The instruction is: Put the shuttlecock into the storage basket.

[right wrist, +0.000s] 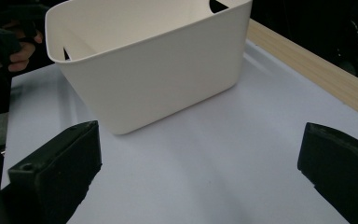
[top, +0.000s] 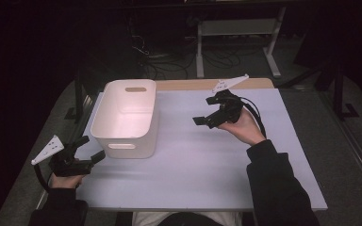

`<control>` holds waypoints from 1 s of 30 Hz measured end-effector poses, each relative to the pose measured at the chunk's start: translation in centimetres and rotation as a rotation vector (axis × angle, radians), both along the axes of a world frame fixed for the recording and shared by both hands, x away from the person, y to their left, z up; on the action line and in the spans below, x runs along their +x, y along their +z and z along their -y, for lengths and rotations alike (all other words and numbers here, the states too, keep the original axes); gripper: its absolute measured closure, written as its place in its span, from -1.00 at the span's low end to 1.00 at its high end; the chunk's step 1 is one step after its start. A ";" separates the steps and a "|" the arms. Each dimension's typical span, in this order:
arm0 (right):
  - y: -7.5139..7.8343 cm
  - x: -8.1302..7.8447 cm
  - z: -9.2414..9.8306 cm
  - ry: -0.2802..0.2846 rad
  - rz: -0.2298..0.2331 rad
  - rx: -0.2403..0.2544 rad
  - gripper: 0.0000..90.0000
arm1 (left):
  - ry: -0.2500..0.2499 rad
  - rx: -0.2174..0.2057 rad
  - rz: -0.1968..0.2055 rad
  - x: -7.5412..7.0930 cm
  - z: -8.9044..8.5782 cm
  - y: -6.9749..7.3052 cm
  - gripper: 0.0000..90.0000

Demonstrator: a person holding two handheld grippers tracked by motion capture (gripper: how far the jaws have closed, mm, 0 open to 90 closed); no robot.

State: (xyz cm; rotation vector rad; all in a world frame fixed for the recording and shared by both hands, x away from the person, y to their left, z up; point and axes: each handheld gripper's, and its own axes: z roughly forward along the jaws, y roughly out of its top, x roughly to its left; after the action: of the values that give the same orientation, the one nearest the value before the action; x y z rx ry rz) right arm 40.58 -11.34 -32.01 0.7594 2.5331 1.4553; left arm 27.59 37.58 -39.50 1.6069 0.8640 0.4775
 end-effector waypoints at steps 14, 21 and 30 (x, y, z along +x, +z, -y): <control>-1.8 -1.5 3.8 -0.074 0.012 0.037 -1.00 | -0.002 0.007 0.001 0.1 0.0 0.0 -1.00; -2.1 -2.0 4.6 -0.100 0.025 0.031 -1.00 | 0.000 0.006 0.002 0.1 0.0 0.0 -1.00; -2.5 -3.0 5.6 -0.130 0.049 0.035 -1.00 | -0.004 0.011 0.003 0.0 0.1 0.0 -1.00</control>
State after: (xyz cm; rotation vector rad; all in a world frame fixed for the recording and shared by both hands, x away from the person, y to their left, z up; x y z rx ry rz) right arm 37.61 -16.95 -34.50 0.8647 2.3805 1.4610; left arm 27.62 37.47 -39.48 1.6175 0.8571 0.4825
